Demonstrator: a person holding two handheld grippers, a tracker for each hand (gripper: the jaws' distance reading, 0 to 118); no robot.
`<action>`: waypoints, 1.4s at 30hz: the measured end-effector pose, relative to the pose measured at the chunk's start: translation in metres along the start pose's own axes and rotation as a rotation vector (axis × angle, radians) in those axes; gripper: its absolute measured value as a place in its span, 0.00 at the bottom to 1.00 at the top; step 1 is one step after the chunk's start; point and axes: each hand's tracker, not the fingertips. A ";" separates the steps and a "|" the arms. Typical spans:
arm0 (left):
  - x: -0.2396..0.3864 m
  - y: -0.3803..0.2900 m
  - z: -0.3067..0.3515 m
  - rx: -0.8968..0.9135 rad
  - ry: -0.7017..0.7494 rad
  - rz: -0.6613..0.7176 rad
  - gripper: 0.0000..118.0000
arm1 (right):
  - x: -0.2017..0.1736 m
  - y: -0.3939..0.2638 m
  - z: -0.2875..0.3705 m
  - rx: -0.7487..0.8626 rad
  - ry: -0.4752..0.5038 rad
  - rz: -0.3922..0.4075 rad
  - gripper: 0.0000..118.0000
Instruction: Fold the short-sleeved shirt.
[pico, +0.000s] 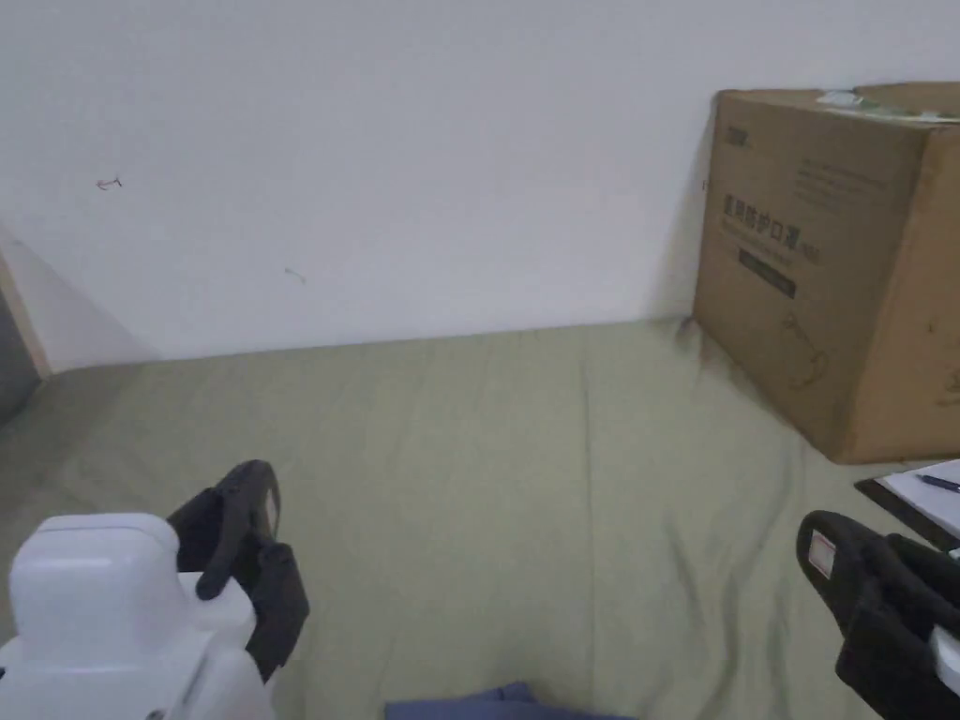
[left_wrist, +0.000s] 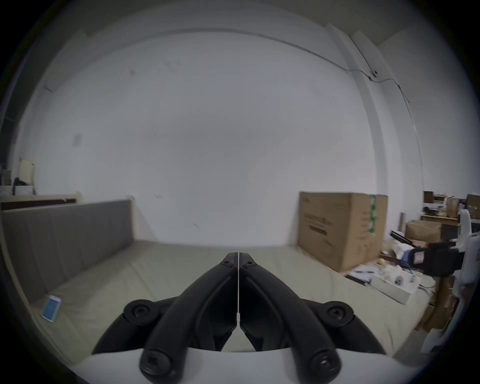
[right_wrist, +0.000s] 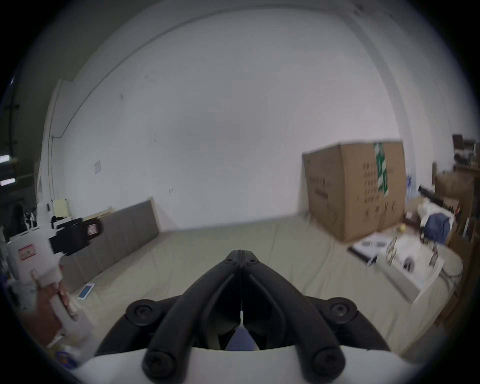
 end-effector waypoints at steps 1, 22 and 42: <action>-0.006 0.000 0.006 0.026 0.000 0.008 0.00 | -0.004 0.000 0.004 0.070 -0.012 0.020 0.00; -0.031 -0.065 0.007 -0.113 0.231 -0.017 0.00 | -0.006 -0.050 -0.007 0.064 -0.196 0.123 0.00; -0.128 -0.146 -0.088 -0.972 -0.231 0.715 0.00 | -0.011 -0.225 -0.195 -1.263 0.053 0.011 0.00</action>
